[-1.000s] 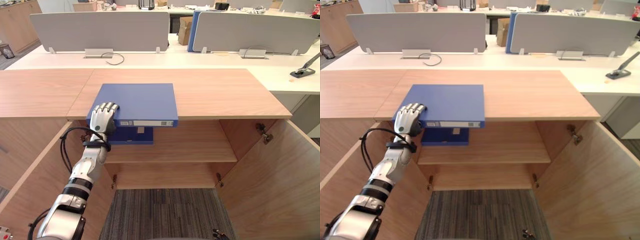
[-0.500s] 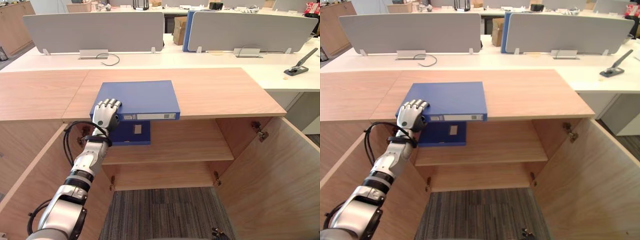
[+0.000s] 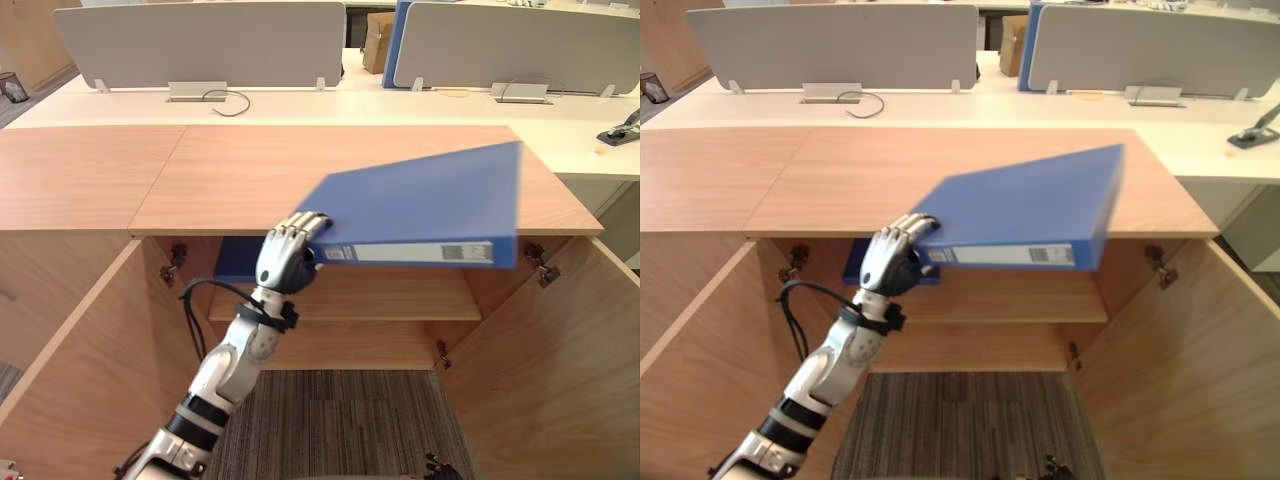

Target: Walk over to the cabinet, pick up the folder, carry it to the office cabinet, place the folder inside the office cabinet, then close the office cabinet door

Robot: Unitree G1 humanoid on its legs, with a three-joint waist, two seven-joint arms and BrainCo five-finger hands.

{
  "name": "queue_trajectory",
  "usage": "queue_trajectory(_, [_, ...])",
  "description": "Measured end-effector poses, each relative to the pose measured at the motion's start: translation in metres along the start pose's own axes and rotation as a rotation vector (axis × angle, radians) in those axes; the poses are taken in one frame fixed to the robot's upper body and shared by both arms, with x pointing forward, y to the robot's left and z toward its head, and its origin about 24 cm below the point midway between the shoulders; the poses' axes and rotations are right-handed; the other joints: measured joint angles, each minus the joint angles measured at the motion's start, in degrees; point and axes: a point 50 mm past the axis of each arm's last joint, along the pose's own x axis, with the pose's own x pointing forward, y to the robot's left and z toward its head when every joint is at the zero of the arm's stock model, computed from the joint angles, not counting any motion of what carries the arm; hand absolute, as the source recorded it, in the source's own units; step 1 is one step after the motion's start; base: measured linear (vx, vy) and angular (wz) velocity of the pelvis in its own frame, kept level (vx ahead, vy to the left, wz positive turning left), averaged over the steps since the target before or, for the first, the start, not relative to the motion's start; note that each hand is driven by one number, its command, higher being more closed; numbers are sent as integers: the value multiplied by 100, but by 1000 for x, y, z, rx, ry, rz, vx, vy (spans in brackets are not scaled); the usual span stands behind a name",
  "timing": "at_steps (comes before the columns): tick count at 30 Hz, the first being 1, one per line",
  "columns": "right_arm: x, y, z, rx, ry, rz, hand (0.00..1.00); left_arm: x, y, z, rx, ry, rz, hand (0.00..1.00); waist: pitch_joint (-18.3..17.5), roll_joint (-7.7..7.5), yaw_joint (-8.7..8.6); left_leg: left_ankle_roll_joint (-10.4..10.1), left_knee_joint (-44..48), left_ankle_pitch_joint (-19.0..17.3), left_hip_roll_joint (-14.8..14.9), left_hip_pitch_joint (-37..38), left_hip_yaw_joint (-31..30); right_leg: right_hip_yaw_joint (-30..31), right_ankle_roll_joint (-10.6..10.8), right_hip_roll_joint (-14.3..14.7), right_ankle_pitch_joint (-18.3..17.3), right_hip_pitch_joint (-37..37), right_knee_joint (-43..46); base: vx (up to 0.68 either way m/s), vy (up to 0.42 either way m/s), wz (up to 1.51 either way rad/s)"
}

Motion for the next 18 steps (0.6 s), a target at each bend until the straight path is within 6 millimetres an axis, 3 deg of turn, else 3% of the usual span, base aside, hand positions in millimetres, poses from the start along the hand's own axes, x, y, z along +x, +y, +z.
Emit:
queue_trajectory(12, [-1,0,-5,17,22,-4,0,-14,-4,6,-179,26,-26,100,-55,-45,118,1,-95,116,6,22,-74,-102,-8,-3,-6,3,52,-27,-6,4])
queue_trajectory(18, [-1,3,-8,24,36,-11,0,-20,0,7,-490,104,-50,100,-96,-139,123,8,-175,150,5,74,-65,-115,-6,-10,-4,12,60,0,0,0])
